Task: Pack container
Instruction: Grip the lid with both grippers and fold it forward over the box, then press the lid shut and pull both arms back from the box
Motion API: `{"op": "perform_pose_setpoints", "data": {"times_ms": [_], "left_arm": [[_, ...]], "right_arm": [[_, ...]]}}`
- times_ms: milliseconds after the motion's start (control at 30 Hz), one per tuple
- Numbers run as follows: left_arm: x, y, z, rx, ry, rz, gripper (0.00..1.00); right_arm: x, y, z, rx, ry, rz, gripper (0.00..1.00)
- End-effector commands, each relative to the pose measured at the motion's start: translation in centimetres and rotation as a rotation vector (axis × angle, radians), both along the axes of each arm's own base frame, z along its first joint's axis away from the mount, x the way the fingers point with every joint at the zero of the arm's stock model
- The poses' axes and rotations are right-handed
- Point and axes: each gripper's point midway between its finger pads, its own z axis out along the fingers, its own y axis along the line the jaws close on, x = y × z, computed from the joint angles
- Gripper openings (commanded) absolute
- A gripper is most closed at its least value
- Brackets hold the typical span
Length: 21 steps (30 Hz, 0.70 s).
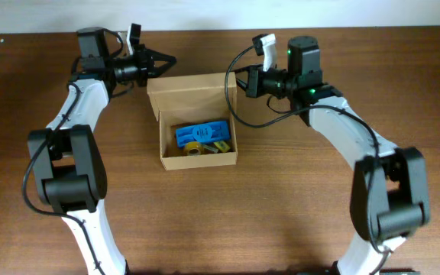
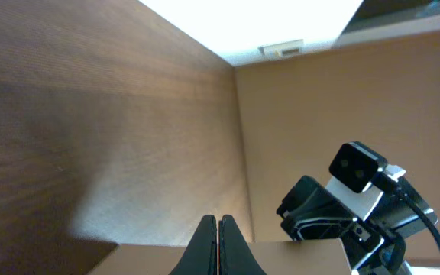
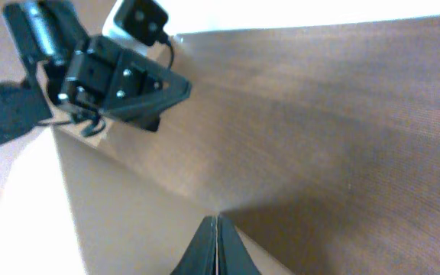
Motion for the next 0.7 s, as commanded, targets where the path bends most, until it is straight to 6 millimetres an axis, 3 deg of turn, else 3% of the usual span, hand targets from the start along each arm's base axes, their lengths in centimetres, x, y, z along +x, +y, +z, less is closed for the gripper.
{"op": "perform_pose_setpoints", "data": {"times_ms": [0,133,267,400,500,533,667], "left_arm": [[-1.3,-2.4,1.3,-0.047,-0.011,-0.101,0.02],[-1.7,-4.1,2.6,-0.005,-0.021,-0.089,0.01],[-2.4,-3.2,2.5,0.139,0.032,0.011,0.01],[-4.6,1.1,2.0,0.474,0.148,0.224,0.02],[-7.6,4.7,2.6,0.746,0.214,0.375,0.02],[-9.1,6.7,2.8,0.890,0.239,0.445,0.02],[-10.8,8.6,2.8,1.020,0.278,0.491,0.02]], "right_arm": [[-1.8,0.3,2.6,-0.017,-0.016,0.017,0.04],[-6.4,1.5,2.0,-0.149,0.127,-0.006,0.03],[-8.8,1.8,0.3,-0.269,0.205,-0.037,0.04],[-10.2,1.8,-1.0,-0.490,0.220,-0.145,0.04],[-11.5,3.7,-2.0,-0.535,0.211,-0.118,0.04],[-11.9,4.5,-3.3,-0.558,0.230,-0.100,0.03],[-12.8,5.9,-6.1,-0.602,0.273,-0.062,0.04]]}}
